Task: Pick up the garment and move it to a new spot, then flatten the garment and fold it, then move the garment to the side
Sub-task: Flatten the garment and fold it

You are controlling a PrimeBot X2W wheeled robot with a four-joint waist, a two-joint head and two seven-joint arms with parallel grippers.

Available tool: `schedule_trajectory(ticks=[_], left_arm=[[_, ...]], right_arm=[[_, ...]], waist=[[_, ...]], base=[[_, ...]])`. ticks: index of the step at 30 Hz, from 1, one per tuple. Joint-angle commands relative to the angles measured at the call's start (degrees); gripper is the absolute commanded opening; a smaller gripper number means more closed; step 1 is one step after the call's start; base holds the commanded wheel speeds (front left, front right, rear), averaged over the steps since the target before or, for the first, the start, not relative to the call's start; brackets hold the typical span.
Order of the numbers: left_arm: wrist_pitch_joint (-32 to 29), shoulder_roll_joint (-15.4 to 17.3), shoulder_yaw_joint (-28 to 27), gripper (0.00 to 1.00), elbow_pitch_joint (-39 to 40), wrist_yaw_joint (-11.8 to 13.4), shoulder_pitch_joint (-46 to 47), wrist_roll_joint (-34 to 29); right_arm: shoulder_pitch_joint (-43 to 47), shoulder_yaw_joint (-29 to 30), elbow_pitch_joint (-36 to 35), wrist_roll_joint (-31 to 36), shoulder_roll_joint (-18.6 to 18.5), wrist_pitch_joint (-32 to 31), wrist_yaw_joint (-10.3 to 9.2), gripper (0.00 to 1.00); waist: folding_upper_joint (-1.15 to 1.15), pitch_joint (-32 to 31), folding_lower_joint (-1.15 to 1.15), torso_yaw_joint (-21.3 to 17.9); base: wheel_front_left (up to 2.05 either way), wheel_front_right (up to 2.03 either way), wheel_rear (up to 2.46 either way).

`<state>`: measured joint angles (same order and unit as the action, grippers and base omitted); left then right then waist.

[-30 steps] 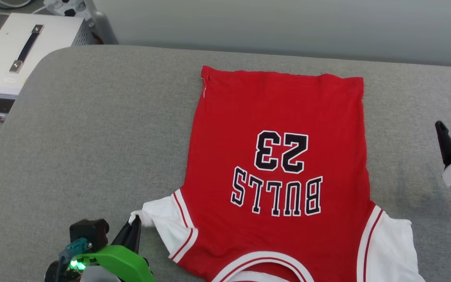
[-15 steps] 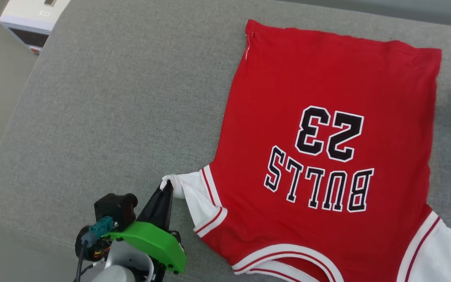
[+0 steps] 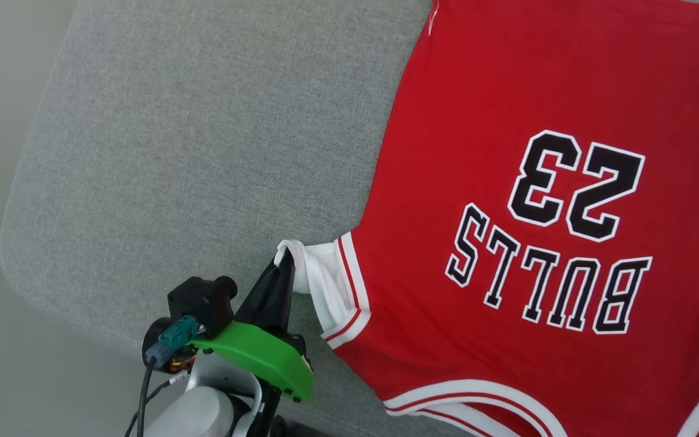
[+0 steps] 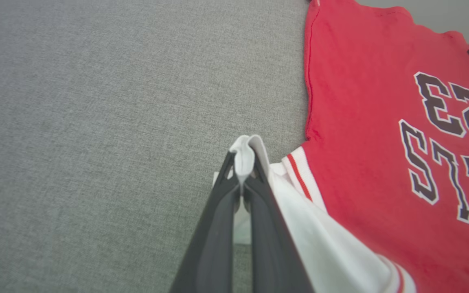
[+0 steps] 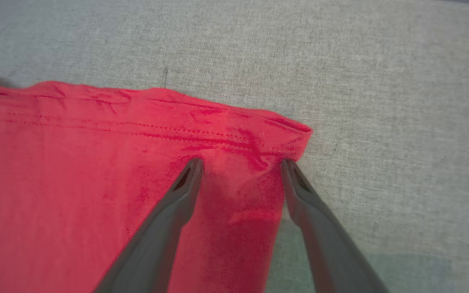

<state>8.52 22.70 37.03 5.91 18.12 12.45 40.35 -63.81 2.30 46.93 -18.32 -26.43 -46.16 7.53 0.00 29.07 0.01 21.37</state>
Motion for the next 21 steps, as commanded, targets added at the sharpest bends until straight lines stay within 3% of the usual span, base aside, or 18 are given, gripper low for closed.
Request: schedule_trajectory(ticks=[1,4,6,7,14,21], left_arm=[[0.54,-0.60,0.00,0.00,-0.41,-0.33,1.56,-0.60],[0.94,-1.00,0.03,0.00,-1.15,-0.49,1.84,-0.49],[1.19,-1.23,-0.01,0.00,-1.55,-0.58,1.95,-0.34],[1.34,-1.35,-0.06,0.00,-1.73,-0.63,2.00,-0.26],[1.44,-1.61,0.04,0.00,-3.24,-0.91,1.84,0.36],[1.08,-0.40,-0.87,0.00,-4.94,-0.39,-0.47,1.87]], right_arm=[[0.11,-0.33,1.64,0.71,0.39,-1.82,-0.04,1.00],[0.93,-0.73,3.84,1.40,0.62,-5.63,-0.04,1.00],[1.42,-0.72,4.49,1.56,0.63,-6.98,-0.04,0.22],[1.64,-0.59,5.01,1.84,0.56,-7.89,-0.04,0.00],[1.53,-0.39,3.92,2.60,0.36,-6.92,-0.04,0.00],[4.17,-2.67,1.65,2.29,-1.78,-4.12,-0.04,0.00]], waist=[[0.00,2.08,-0.01,1.34],[0.00,2.27,-0.01,1.28],[0.00,2.18,-0.01,1.28],[0.00,2.09,-0.01,1.27],[0.00,0.11,-0.01,1.15],[0.00,-5.95,-0.01,-1.06]], base=[[0.00,0.00,0.00],[0.00,0.00,0.00],[0.00,0.00,0.00],[0.00,0.00,0.00],[0.00,0.00,0.00],[0.00,0.00,0.00]])
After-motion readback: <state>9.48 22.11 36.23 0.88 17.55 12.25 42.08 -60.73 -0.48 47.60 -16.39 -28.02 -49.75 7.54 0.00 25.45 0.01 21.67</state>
